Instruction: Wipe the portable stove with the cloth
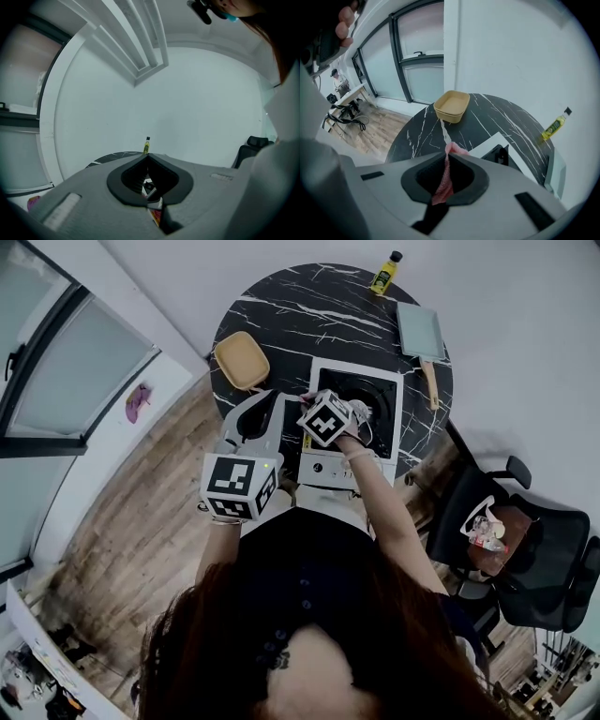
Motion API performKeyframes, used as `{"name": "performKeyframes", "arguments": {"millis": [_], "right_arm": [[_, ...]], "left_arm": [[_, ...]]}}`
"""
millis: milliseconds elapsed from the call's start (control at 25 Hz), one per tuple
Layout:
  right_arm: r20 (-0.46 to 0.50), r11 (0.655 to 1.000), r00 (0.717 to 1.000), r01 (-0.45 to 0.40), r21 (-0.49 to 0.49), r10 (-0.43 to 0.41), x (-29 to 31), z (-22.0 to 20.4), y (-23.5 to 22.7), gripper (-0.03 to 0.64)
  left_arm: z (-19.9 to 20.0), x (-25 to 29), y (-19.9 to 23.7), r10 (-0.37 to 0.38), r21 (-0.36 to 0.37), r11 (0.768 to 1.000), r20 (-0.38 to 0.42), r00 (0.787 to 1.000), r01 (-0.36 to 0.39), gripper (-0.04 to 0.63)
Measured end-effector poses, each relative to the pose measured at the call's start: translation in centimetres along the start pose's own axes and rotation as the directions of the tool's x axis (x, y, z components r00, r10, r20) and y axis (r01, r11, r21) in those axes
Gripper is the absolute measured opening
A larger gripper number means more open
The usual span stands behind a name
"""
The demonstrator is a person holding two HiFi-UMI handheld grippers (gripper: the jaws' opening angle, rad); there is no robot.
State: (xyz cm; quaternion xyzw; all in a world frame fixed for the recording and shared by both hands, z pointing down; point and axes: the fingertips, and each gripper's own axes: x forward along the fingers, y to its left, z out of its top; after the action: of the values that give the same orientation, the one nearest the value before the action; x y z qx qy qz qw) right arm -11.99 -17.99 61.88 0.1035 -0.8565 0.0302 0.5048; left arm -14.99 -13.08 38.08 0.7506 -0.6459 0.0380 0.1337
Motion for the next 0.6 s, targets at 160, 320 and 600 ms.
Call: {"name": "performKeyframes", "arguments": {"millis": [160,320,600], "right_arm": [[-0.006,1.000,1.000,0.009,-0.024,-0.009,0.2,0.2,-0.6,0.020],[-0.006,0.999,1.000,0.019,-0.046,-0.019,0.5,0.5,-1.1,0.020],[-0.009,0.996,0.999,0.041,-0.084,-0.041,1.1,0.7,-2.2,0.020]], "left_arm": [[-0.1,0.3,0.4,0.017,-0.003,1.000,-0.006,1.000,-0.017,0.012],[-0.1,0.7,0.7,0.023,-0.005,1.000,-0.010,1.000,-0.023,0.012],[0.0,1.8,1.0,0.017,-0.002,1.000,-0.024,1.000,-0.017,0.012]]}}
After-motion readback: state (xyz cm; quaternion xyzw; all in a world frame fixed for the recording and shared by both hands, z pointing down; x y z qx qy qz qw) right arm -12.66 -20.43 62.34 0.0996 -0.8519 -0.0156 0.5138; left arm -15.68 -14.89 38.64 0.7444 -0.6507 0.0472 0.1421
